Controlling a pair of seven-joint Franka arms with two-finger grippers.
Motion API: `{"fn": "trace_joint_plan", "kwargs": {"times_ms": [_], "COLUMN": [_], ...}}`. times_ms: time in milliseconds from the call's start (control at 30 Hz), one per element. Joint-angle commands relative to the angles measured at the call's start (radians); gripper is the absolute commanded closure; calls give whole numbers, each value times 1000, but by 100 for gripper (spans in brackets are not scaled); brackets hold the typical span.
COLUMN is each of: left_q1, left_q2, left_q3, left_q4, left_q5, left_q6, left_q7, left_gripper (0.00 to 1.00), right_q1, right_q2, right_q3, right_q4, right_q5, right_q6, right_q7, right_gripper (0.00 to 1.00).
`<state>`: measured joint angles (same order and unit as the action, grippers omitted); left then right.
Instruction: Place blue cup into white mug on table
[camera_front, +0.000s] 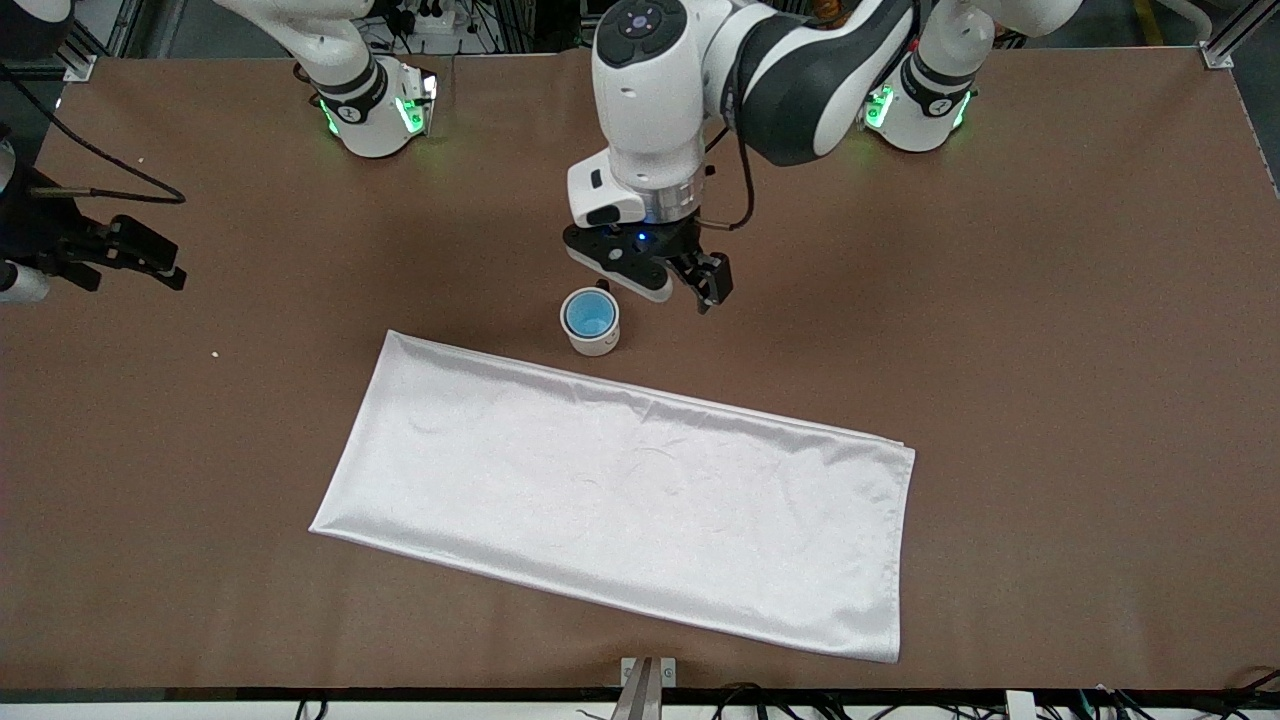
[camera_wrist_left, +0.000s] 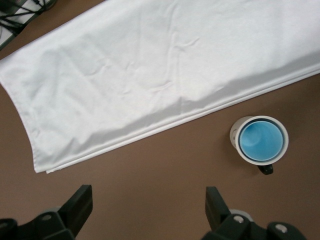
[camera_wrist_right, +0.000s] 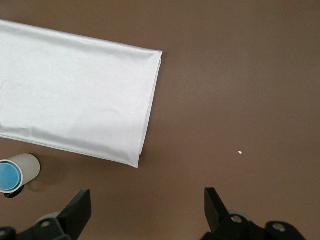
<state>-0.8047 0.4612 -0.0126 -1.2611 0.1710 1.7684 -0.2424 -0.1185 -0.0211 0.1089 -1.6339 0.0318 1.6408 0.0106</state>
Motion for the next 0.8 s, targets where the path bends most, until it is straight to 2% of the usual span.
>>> {"fn": "trace_joint_plan", "kwargs": {"times_ms": [0, 400, 633, 767], "left_q1": [53, 176, 262, 285], "left_q2": [-67, -179, -278, -335], "left_q3": [-13, -13, -13, -13], "left_q4": [-57, -119, -187, -230], "left_q5": [-22, -60, -145, -153], "left_q6": [-43, -63, -61, -61], "left_q7": [-23, -84, -133, -141], "left_gripper": [0, 0, 0, 0], "right_q1": [-13, -13, -13, -12], "right_q2": [0, 1, 1, 1], "right_q3": [8, 9, 9, 9], "right_q4": [5, 5, 5, 5], "right_q5": [-9, -9, -9, -9], "right_q6": [-9, -9, -9, -9], "right_q7": [-6, -6, -6, -7], "right_gripper": [0, 0, 0, 0]}}
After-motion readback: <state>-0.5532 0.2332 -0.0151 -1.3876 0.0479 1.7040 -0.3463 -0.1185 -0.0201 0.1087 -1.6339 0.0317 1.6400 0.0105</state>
